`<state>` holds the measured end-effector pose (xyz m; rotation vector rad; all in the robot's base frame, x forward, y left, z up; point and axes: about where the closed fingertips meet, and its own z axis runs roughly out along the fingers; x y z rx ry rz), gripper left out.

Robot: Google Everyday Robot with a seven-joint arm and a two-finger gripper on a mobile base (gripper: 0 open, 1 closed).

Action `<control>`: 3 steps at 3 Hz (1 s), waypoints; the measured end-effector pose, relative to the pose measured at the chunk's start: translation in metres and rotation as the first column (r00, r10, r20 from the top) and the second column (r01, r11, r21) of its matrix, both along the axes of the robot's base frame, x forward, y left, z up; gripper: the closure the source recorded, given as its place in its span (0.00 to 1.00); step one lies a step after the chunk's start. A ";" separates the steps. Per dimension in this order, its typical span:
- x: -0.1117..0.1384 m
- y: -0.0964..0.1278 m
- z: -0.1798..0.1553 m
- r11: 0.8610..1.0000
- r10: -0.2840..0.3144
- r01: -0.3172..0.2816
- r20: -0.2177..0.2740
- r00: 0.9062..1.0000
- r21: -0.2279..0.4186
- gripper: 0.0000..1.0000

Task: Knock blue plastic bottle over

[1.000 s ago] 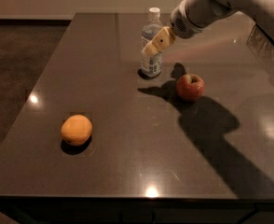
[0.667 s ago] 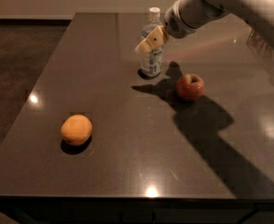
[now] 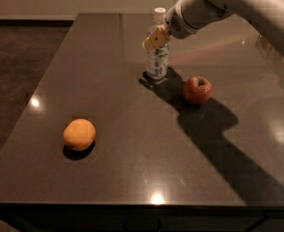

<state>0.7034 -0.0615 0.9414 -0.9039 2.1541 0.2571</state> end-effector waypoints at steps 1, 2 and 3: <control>0.001 0.000 0.003 0.999 0.037 -0.036 -0.013 0.999 0.022 0.58; 0.004 0.002 0.018 0.994 0.100 -0.100 -0.018 0.995 -0.040 0.81; 0.001 0.006 0.034 0.965 0.179 -0.184 -0.044 0.983 -0.187 1.00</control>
Offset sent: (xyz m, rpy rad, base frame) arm 0.0007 0.0007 0.0412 -0.1440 0.0458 0.1948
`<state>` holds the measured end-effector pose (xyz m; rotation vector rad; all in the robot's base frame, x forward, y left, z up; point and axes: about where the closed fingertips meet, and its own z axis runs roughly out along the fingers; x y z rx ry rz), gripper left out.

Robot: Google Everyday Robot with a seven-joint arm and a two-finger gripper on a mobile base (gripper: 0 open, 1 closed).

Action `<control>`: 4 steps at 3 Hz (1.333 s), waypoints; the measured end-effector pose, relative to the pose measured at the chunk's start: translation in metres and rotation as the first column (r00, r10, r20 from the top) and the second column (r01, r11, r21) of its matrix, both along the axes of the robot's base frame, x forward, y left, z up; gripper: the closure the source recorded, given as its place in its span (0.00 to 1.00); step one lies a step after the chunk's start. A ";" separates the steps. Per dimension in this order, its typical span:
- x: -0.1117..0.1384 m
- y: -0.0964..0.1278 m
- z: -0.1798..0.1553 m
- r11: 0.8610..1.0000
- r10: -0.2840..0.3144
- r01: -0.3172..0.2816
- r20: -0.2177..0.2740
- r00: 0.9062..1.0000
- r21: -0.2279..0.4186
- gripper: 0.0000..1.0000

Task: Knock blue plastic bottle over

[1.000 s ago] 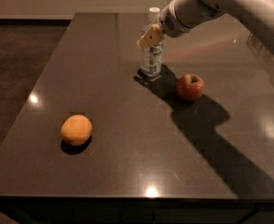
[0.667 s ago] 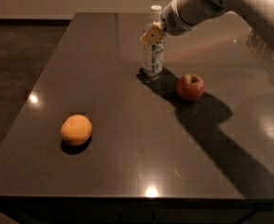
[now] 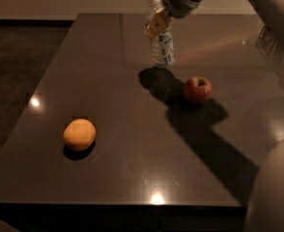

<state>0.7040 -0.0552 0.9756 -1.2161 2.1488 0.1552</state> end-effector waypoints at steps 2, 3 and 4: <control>-0.013 0.018 -0.009 0.921 0.194 -0.204 -0.064 0.979 -0.331 1.00; -0.017 0.031 -0.018 0.841 0.331 -0.338 -0.093 0.939 -0.423 1.00; -0.024 0.044 -0.031 0.734 0.466 -0.470 -0.140 0.874 -0.491 1.00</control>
Offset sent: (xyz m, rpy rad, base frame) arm -0.0181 0.0288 -0.0108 -0.5596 0.0330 0.3858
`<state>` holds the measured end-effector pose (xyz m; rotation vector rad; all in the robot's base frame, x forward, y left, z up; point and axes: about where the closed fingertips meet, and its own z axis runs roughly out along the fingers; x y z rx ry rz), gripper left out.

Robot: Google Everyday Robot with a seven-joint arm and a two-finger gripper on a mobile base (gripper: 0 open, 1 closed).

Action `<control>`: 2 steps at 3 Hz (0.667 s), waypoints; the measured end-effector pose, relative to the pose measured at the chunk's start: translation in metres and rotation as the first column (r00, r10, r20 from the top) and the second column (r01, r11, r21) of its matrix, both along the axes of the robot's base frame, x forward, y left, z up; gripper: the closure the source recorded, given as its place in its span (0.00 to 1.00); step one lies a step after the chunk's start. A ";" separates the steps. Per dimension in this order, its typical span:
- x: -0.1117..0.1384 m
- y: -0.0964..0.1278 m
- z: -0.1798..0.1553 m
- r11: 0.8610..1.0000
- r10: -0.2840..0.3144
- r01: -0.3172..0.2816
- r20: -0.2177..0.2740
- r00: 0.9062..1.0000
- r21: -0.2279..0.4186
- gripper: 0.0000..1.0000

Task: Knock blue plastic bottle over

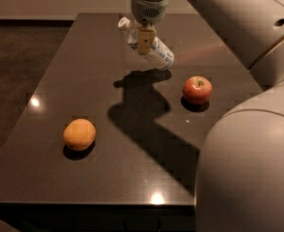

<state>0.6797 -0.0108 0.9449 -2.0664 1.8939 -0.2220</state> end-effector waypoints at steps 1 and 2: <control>-0.010 0.010 -0.012 0.987 0.133 -0.133 -0.006 0.991 -0.088 1.00; -0.021 0.016 -0.025 0.952 0.249 -0.248 -0.018 0.968 -0.181 0.84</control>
Offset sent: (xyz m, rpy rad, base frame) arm -0.0381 0.0198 -0.0408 -0.3157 -0.0012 0.4006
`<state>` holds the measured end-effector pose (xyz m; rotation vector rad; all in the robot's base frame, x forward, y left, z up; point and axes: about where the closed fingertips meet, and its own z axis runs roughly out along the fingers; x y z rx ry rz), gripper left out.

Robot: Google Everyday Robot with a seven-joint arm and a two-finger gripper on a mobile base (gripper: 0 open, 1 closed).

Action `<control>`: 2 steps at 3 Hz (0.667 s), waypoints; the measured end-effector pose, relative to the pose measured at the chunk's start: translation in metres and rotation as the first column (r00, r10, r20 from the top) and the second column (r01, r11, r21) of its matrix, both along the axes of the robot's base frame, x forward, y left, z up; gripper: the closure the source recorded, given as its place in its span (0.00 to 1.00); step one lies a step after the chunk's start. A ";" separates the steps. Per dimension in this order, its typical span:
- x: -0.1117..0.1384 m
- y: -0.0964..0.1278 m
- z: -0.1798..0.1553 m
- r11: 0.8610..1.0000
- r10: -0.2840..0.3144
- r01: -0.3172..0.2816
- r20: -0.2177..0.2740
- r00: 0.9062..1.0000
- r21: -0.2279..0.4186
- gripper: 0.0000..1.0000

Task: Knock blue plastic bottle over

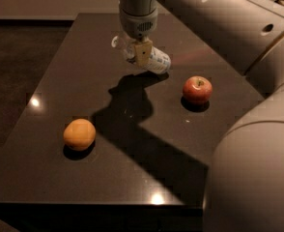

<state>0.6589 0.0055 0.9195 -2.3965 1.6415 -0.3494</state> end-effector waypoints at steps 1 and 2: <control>-0.010 0.003 -0.013 0.990 0.110 -0.110 -0.006 0.994 -0.088 0.60; -0.016 0.003 -0.023 0.972 0.185 -0.187 -0.027 0.982 -0.141 0.37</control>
Offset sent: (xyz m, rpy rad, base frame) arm -0.0264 0.0015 -0.0326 -0.2173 0.0408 0.2822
